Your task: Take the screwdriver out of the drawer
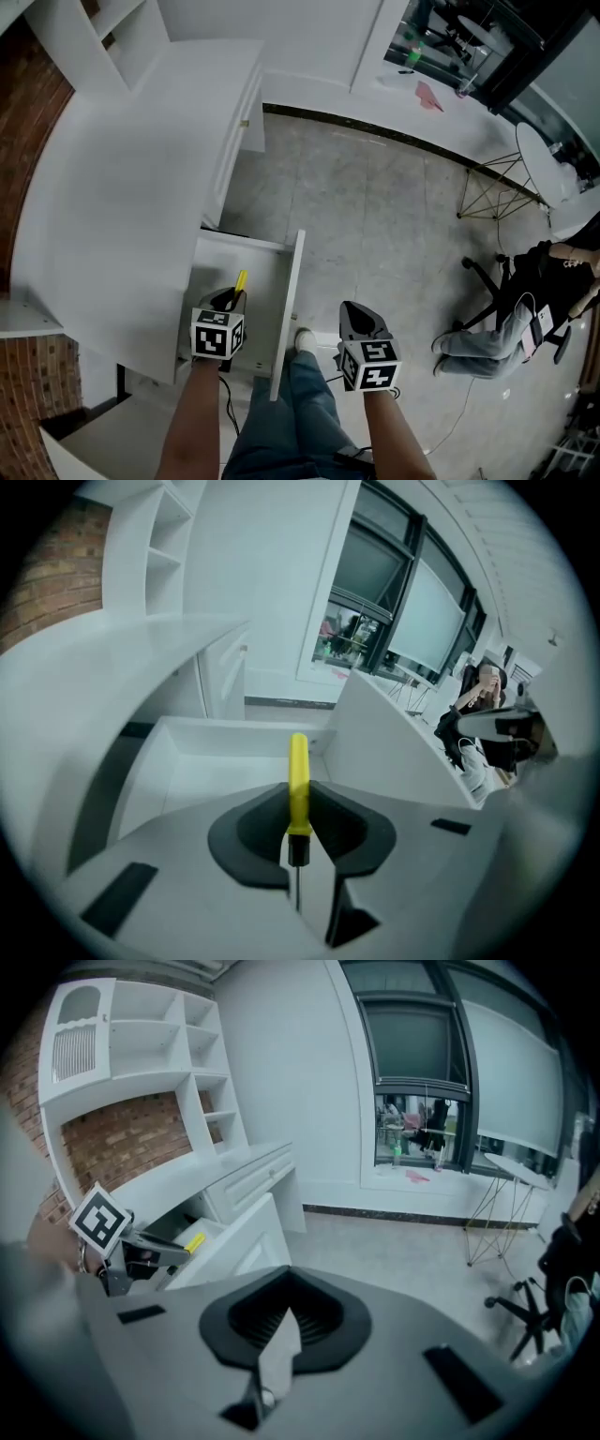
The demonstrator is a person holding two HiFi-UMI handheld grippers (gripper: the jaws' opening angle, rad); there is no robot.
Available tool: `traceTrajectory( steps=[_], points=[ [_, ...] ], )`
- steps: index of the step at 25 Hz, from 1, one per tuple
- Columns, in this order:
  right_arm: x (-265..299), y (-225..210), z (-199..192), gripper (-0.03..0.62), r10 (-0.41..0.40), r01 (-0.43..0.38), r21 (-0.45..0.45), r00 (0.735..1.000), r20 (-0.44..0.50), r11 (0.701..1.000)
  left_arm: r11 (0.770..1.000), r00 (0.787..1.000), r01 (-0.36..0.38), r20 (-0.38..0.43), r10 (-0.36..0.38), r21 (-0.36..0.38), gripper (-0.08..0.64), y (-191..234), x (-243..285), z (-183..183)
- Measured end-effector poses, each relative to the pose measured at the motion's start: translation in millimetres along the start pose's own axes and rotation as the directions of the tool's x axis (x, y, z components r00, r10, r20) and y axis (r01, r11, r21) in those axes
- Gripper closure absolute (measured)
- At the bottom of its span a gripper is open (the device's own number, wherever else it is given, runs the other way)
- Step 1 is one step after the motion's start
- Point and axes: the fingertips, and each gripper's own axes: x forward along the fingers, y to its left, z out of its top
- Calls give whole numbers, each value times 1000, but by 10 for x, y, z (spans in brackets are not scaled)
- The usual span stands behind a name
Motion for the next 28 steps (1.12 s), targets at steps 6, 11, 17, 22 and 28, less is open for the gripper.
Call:
traceTrajectory(
  steps=[6, 11, 17, 22, 28],
  points=[
    [-326, -5, 559, 583, -3, 7, -30, 995, 105, 1000, 1000, 992, -21, 127, 24, -20, 486, -136, -532, 415],
    [-571, 32, 928, 583, -8, 11, -17, 983, 184, 1000, 999, 975, -43, 218, 44, -8, 486, -186, -908, 672],
    [-710, 187, 1163, 583, -3, 3, 0, 972, 233, 1000, 998, 959, -64, 276, 61, 0, 486, -152, -1196, 772],
    [-702, 437, 1205, 583, 24, -25, 0, 970, 240, 1000, 994, 945, -106, 310, 109, -27, 486, 121, -1493, 743],
    [-582, 915, 1206, 583, 98, -85, -71, 970, 223, 994, 978, 923, -181, 324, 206, -104, 486, 676, -1859, 551]
  ],
)
